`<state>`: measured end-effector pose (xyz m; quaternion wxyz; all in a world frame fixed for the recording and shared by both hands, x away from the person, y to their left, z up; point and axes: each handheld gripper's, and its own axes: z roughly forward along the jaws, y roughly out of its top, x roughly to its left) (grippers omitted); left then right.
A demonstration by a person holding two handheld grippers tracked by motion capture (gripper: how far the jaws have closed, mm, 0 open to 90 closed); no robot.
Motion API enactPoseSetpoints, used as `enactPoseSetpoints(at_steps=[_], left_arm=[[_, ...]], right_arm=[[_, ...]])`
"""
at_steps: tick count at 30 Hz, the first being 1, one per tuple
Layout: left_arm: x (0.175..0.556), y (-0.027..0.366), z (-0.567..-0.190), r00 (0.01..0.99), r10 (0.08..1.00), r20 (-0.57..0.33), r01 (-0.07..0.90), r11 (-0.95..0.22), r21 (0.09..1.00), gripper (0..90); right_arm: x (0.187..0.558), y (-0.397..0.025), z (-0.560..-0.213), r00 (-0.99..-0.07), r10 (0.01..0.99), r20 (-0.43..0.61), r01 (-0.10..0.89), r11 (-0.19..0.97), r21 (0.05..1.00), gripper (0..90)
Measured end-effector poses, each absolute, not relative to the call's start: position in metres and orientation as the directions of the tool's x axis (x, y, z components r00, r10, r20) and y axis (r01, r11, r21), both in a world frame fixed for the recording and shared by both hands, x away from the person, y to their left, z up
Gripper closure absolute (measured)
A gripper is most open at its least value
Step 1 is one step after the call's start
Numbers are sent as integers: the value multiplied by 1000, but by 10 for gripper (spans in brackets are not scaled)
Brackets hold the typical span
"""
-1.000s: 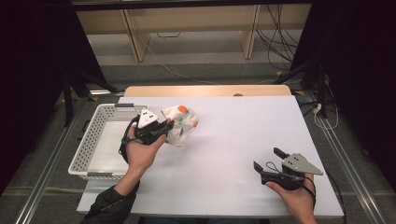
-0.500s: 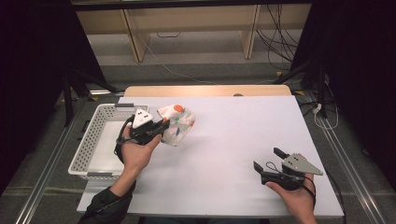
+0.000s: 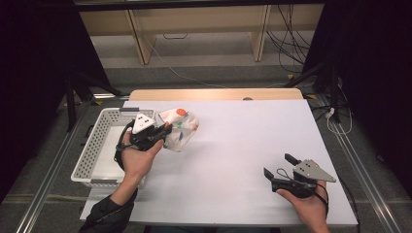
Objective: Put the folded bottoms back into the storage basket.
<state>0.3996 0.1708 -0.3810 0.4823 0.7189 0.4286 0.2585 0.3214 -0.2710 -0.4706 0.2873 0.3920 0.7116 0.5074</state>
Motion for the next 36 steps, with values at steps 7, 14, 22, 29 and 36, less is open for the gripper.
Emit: enactPoseSetpoints(at_steps=[7, 14, 22, 29, 36], left_arm=[[399, 174, -381, 495, 867, -50, 368, -157, 917, 829], [399, 176, -381, 493, 869, -50, 369, -156, 916, 829], [400, 179, -380, 493, 868, -55, 367, -150, 918, 829], [399, 185, -375, 486, 872, -60, 362, -138, 922, 829], [399, 189, -373, 481, 874, -64, 359, -130, 924, 829]], right_arm=[[321, -271, -471, -529, 849, -14, 261, 178, 949, 95], [321, -272, -471, -524, 851, -20, 256, 180, 950, 95], [321, -273, -472, -529, 848, -11, 255, 172, 952, 94], [321, -273, -473, -531, 847, -11, 254, 171, 952, 96], [321, -274, -473, -527, 850, -11, 259, 173, 950, 100]])
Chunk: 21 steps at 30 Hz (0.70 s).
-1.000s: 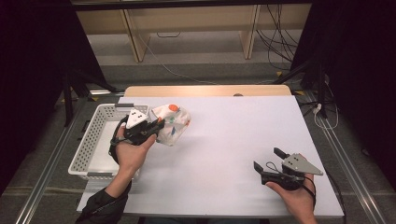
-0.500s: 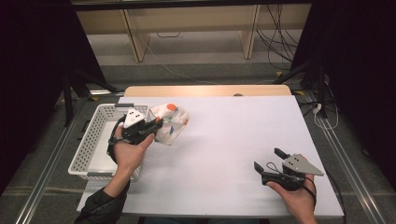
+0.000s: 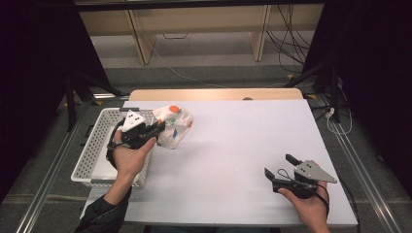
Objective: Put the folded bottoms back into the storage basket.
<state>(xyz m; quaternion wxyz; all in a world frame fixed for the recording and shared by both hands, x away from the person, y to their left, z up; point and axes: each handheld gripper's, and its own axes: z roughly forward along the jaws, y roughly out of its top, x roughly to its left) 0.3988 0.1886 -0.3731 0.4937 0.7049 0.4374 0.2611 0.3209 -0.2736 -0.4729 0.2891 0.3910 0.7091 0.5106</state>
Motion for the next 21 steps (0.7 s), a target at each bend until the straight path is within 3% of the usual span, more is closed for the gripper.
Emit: enactPoseSetpoints(at_steps=[21], left_arm=[[399, 197, -369, 466, 882, -71, 358, -115, 927, 829]], right_arm=[[321, -274, -472, -521, 854, -8, 263, 170, 950, 104]])
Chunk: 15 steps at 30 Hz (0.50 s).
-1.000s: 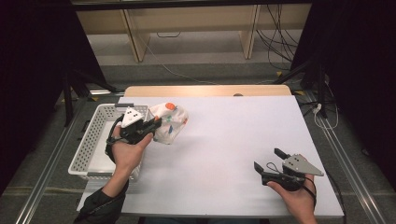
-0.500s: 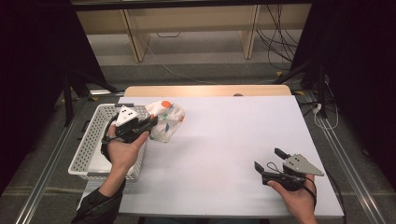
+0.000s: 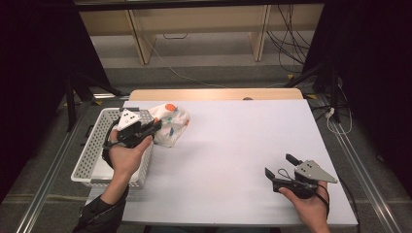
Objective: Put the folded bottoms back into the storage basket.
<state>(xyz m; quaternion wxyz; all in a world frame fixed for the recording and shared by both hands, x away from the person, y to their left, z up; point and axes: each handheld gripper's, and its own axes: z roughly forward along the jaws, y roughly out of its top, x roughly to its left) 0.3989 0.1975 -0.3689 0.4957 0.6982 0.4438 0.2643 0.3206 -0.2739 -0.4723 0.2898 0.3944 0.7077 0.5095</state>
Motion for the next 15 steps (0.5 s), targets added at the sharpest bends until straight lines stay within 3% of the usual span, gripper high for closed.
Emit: enactPoseSetpoints(at_steps=[15], left_arm=[[399, 204, -366, 456, 887, -75, 354, -103, 929, 829]], right_arm=[[321, -274, -473, -520, 854, -11, 262, 171, 950, 106]])
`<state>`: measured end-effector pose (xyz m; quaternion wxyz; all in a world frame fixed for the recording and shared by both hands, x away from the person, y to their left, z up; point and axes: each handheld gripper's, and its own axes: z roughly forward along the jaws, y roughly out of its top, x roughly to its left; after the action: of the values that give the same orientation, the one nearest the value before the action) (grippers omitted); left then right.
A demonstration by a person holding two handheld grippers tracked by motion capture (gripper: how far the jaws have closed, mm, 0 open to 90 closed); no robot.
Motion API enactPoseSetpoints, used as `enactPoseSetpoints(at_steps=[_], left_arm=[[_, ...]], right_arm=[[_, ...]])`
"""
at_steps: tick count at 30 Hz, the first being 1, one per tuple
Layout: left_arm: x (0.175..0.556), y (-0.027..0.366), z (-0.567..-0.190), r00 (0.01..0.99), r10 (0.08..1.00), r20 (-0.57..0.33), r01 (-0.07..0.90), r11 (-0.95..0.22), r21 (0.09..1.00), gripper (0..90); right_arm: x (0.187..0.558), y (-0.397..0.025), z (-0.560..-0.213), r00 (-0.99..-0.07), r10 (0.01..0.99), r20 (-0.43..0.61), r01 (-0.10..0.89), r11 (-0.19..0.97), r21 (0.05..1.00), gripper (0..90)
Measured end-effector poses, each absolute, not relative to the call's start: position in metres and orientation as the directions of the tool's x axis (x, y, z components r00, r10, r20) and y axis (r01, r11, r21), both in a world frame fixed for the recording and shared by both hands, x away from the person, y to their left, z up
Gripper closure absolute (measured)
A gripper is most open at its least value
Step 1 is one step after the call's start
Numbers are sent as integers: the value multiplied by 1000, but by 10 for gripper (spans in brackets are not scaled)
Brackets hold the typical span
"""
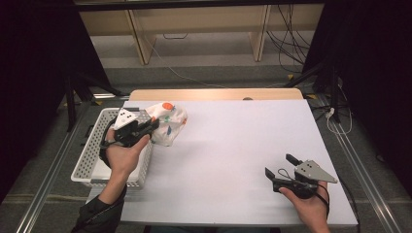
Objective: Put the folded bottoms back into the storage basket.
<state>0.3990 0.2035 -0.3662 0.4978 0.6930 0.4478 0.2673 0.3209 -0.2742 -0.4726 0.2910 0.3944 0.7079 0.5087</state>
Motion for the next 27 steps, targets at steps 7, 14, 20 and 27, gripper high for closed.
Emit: enactPoseSetpoints(at_steps=[7, 14, 20, 27], left_arm=[[399, 206, -366, 448, 891, -77, 357, -99, 929, 829], [400, 208, -365, 444, 893, -77, 357, -98, 929, 829], [400, 211, -364, 439, 895, -78, 355, -93, 930, 829], [400, 214, -363, 435, 897, -79, 355, -90, 930, 829]], right_arm=[[321, -274, -473, -519, 855, -7, 259, 165, 952, 106], [321, -274, -473, -518, 855, -12, 259, 171, 951, 106], [321, -274, -472, -518, 855, -12, 260, 171, 951, 106], [321, -274, -472, -518, 855, -11, 258, 168, 951, 106]])
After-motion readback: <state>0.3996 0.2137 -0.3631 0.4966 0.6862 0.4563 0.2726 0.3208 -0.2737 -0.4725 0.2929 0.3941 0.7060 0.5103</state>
